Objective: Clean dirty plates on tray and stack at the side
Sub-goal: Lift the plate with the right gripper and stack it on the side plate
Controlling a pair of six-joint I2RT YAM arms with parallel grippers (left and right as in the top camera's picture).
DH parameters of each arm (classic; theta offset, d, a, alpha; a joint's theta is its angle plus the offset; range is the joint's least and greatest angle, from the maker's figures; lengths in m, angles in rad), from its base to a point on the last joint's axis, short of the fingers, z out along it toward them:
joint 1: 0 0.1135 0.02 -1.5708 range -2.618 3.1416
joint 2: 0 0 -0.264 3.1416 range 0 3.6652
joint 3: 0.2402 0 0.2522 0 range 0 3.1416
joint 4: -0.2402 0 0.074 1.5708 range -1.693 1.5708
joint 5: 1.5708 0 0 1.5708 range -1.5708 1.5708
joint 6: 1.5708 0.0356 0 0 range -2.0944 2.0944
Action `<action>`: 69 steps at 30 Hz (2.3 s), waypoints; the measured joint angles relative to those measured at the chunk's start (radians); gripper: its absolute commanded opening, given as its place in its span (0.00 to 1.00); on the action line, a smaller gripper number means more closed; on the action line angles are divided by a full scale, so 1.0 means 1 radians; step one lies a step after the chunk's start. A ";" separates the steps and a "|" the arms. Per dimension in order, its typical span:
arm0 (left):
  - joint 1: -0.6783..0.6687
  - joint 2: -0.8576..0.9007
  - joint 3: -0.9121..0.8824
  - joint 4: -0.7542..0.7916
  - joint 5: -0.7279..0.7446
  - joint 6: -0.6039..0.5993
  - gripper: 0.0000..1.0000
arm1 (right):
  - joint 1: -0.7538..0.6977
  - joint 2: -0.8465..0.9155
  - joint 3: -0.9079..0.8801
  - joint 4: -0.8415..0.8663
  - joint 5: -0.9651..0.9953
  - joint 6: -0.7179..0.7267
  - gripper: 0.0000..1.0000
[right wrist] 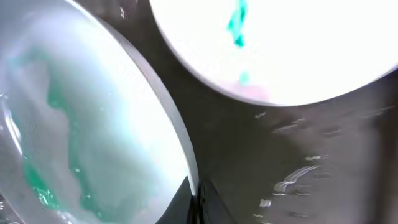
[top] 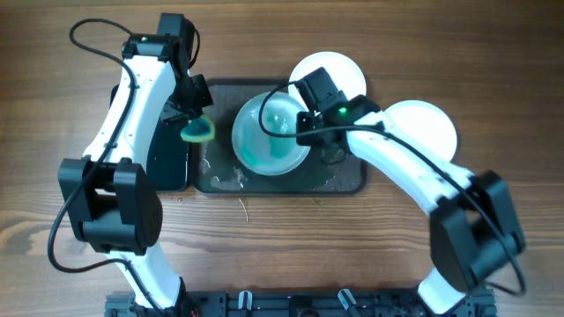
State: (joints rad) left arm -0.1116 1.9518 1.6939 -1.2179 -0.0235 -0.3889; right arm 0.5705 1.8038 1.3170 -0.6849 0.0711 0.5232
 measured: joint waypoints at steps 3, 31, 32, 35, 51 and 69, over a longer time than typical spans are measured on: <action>-0.002 0.000 0.000 0.014 0.019 0.003 0.04 | 0.064 -0.075 0.002 -0.032 0.195 -0.061 0.04; -0.002 0.000 0.000 0.078 0.056 0.003 0.04 | 0.482 -0.129 0.008 0.458 1.415 -0.752 0.04; -0.001 0.000 0.000 0.078 0.056 0.003 0.04 | 0.482 -0.129 0.008 0.431 1.414 -0.726 0.04; -0.002 0.000 0.000 0.078 0.056 0.003 0.04 | 0.480 -0.132 0.003 0.195 1.320 -0.560 0.04; -0.014 0.000 0.000 0.076 0.056 0.003 0.04 | -0.415 -0.323 -0.003 -0.230 -0.122 -0.031 0.04; -0.018 0.000 0.000 0.078 0.056 0.003 0.04 | -0.892 -0.264 -0.341 0.053 -0.033 -0.129 0.05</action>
State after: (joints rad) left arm -0.1291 1.9518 1.6939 -1.1397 0.0330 -0.3859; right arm -0.3214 1.5398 0.9760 -0.6319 0.0380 0.3939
